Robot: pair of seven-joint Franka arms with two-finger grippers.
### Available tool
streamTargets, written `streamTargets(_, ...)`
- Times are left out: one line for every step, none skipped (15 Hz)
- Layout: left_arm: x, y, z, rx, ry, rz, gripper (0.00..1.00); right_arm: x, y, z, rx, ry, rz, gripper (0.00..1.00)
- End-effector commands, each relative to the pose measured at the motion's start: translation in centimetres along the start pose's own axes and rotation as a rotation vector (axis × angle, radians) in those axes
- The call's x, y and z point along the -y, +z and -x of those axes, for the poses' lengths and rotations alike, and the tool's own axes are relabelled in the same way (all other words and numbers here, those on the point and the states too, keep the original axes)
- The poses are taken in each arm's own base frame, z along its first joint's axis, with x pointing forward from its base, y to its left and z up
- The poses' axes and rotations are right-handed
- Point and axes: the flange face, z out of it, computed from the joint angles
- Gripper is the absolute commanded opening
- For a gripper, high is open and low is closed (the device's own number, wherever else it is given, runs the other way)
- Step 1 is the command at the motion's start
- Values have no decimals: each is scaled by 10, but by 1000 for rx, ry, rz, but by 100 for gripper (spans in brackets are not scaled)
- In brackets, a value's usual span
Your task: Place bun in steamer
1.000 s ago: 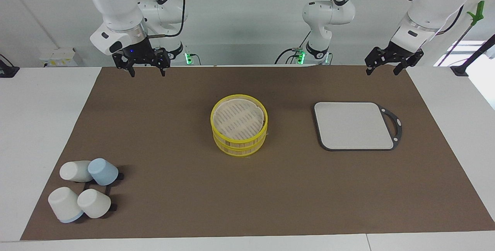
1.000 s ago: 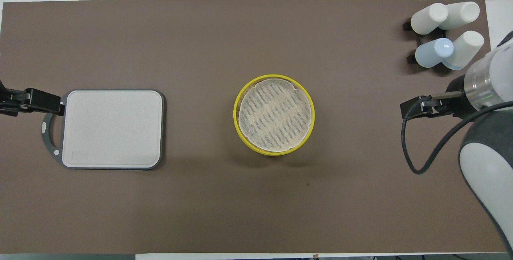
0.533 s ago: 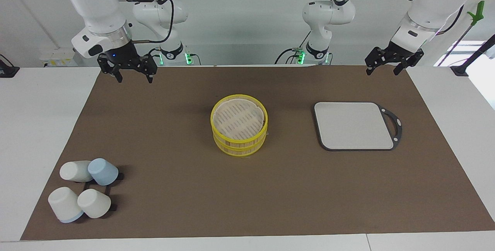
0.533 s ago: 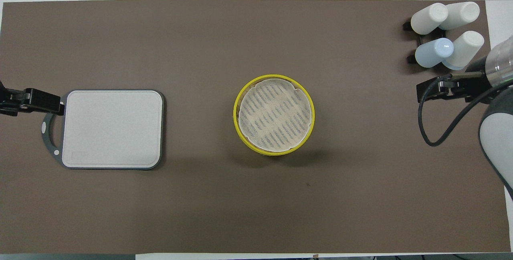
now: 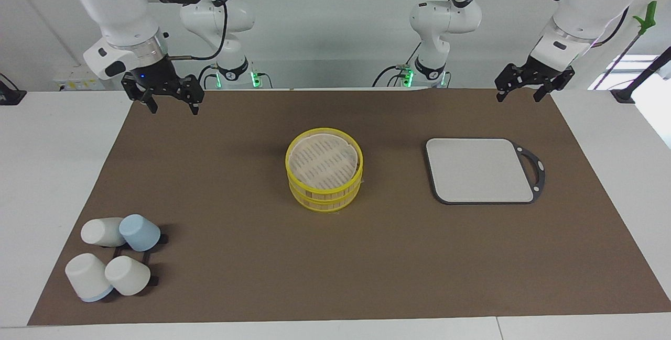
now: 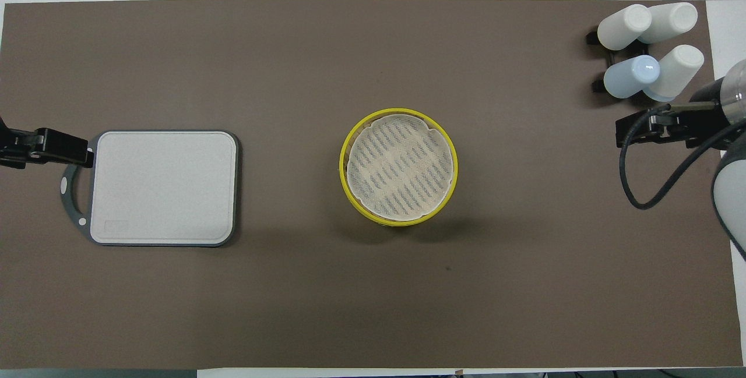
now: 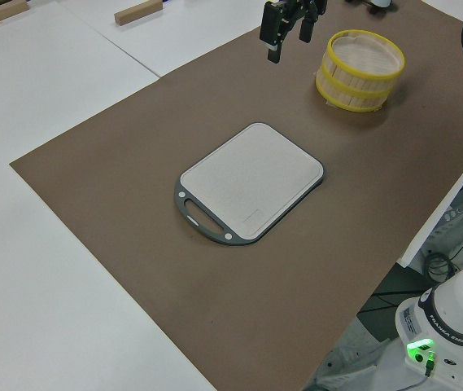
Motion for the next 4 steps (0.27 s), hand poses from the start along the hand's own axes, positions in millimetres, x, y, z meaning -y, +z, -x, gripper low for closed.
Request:
streamTargets(2, 2, 5, -12, 9, -14, 100, -8, -4, -1, -4, -1, -31, 100)
streamTargets(2, 1, 5, -14, 9, -14, 100, -8, -4, -1, -4, -1, -31, 100)
streamTargets(2, 1, 5, -14, 9, -14, 100, -8, -4, -1, -6, -3, -31, 100)
streamTargets(2, 2, 5, -12, 9, -14, 100, -7, -4, -1, -9, -4, -31, 100)
